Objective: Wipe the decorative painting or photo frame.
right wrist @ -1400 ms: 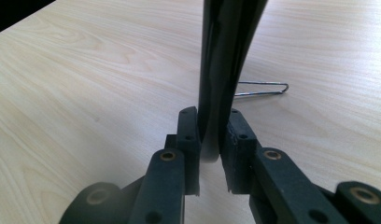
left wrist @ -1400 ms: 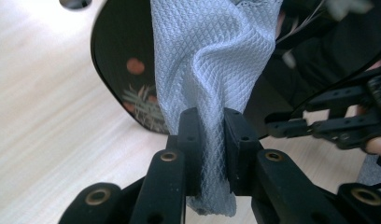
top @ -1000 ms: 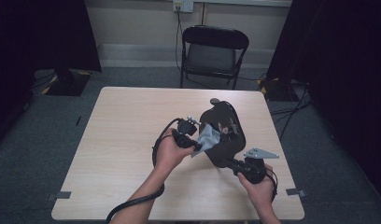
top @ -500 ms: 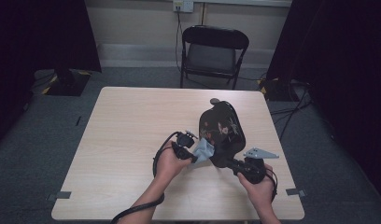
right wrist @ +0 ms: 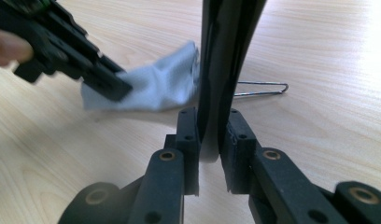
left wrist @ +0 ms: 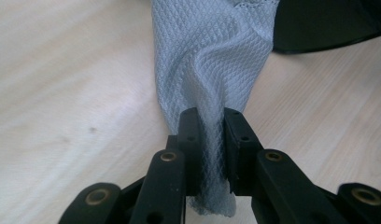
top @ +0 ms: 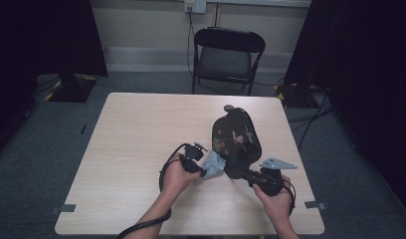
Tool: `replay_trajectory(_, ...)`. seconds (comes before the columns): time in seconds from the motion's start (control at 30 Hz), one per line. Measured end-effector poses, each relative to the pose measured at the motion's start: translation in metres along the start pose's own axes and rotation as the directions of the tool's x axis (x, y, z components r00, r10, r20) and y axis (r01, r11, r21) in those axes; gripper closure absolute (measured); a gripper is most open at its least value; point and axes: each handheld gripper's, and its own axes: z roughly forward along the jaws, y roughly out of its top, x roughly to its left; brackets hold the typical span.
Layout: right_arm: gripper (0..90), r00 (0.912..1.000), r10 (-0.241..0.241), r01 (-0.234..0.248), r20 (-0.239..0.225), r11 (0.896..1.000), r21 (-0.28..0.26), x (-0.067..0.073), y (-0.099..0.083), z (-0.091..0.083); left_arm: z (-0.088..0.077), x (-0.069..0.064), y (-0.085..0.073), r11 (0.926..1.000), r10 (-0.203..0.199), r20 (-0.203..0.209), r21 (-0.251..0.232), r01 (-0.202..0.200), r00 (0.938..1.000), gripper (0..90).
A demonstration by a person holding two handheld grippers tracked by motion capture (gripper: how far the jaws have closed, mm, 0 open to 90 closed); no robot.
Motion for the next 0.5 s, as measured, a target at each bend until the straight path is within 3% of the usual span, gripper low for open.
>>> replay_trajectory(0.2, 79.1, 1.0000, 0.000, 0.000, -0.001, 1.000, 0.001, 0.000, 0.000, 0.000, -0.034, 0.002, 0.017, 0.9988, 0.017, -0.031, -0.045, -0.019, 0.9994, 78.7)
replay_trajectory(0.5, 79.1, 1.0000, 0.001, -0.001, 0.002, 1.000, 0.003, 0.000, 0.001, 0.000, -0.081, -0.002, 0.042, 0.9932, 0.038, -0.042, -0.108, -0.042, 0.9984, 78.7)
